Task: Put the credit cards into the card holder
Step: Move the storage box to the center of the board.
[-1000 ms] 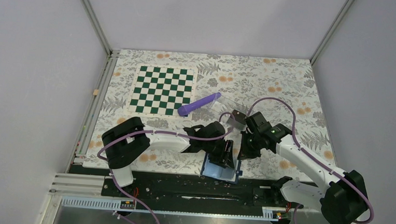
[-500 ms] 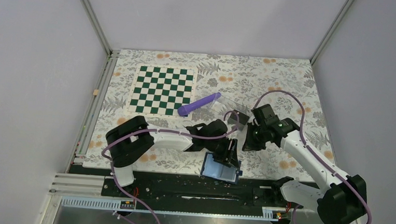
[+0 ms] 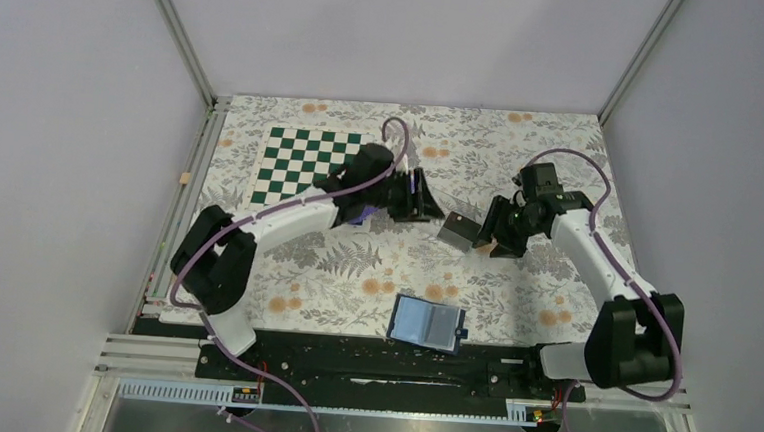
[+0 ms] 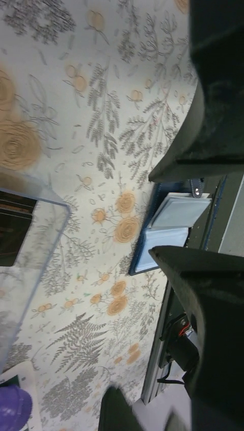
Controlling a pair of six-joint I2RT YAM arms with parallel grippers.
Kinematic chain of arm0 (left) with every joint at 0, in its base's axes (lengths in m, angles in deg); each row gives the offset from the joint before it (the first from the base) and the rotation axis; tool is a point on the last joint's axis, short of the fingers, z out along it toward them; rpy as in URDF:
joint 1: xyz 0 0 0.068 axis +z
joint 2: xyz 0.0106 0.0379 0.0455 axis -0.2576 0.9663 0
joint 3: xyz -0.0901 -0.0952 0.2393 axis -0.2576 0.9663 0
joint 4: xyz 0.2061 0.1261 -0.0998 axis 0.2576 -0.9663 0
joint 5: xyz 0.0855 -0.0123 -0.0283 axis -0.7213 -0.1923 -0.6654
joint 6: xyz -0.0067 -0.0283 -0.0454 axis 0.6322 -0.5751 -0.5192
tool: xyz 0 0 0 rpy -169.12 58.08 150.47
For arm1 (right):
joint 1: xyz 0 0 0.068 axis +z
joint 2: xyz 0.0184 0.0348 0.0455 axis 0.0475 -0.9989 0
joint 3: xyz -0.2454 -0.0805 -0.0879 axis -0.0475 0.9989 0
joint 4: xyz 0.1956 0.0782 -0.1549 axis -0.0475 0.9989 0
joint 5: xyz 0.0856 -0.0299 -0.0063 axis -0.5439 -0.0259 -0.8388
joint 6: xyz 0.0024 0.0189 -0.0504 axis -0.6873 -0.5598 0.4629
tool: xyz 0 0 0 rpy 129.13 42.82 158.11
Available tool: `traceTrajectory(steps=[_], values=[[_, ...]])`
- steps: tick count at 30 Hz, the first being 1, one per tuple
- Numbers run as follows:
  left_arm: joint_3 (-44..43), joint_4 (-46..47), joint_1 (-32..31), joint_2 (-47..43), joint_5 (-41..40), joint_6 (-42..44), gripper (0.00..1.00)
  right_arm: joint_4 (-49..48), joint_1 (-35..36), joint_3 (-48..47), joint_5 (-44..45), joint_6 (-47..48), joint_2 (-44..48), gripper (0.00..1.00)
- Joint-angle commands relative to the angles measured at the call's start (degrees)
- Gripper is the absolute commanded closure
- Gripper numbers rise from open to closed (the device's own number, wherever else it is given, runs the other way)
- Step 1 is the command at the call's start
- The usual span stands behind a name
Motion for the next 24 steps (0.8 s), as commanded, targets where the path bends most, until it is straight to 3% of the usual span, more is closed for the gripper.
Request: traceTrajectory(steps=[1,7,11,24], values=[[-17.18,-12.9,2.08,6.4,-3.55,8.7,0.49,-1.82,-2.31,-6.86,-2.49,2.57,-6.87,0.4],[-38.09,-29.21,2.47,21.65,-9.89,15.56,0.5,0.24,-2.48,-16.65,0.69,4.55,-19.05,0.36],[-44.91,-32.93,2.54,27.69,-11.38,16.16,0.5,2.7,-2.44,-21.93,1.8,5.29,-25.8,0.45],[-43.59,-34.75,2.54,30.92,-9.99,15.33,0.51,4.74,4.56,-22.38,7.54,9.13,-30.81,0.66]])
